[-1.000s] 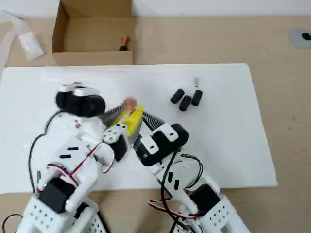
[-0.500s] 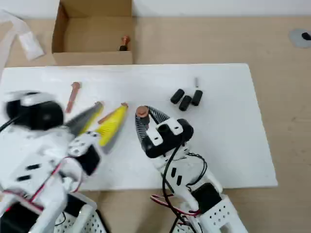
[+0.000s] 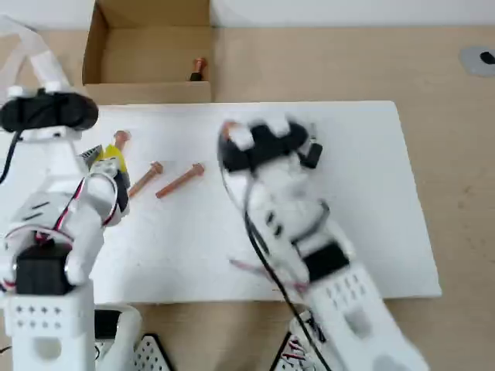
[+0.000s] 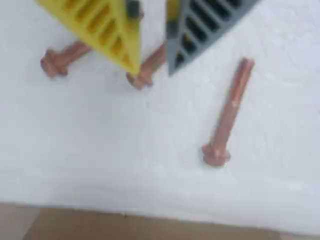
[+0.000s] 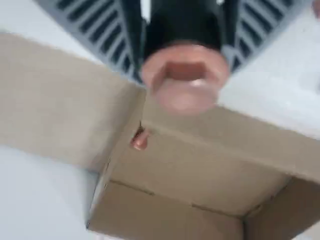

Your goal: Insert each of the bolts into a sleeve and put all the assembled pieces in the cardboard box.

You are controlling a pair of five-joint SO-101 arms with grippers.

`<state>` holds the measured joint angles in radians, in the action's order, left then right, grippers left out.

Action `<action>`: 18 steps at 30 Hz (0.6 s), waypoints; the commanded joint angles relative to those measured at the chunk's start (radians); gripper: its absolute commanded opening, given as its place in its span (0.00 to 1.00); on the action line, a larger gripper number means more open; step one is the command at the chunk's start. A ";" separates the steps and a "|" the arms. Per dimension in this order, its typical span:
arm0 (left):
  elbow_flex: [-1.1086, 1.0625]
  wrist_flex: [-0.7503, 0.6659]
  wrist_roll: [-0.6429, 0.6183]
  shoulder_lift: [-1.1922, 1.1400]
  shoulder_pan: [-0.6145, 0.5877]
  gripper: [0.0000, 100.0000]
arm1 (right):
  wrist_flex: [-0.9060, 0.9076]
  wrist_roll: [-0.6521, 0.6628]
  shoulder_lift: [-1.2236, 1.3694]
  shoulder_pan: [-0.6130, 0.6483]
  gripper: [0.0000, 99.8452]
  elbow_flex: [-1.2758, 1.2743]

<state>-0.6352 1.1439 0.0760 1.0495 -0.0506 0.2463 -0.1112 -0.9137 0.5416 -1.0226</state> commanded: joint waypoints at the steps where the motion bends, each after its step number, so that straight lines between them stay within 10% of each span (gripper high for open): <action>1: 0.048 -0.028 0.044 -0.045 -0.021 0.11 | -0.080 -0.012 0.415 -0.031 0.01 0.406; 18: 0.048 -0.023 0.051 -0.091 -0.026 0.15 | -0.080 -0.011 1.853 -0.071 0.01 1.925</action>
<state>-0.6352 1.1377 0.1220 0.9636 -0.0614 0.2018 -0.1143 0.7419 0.5079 0.5700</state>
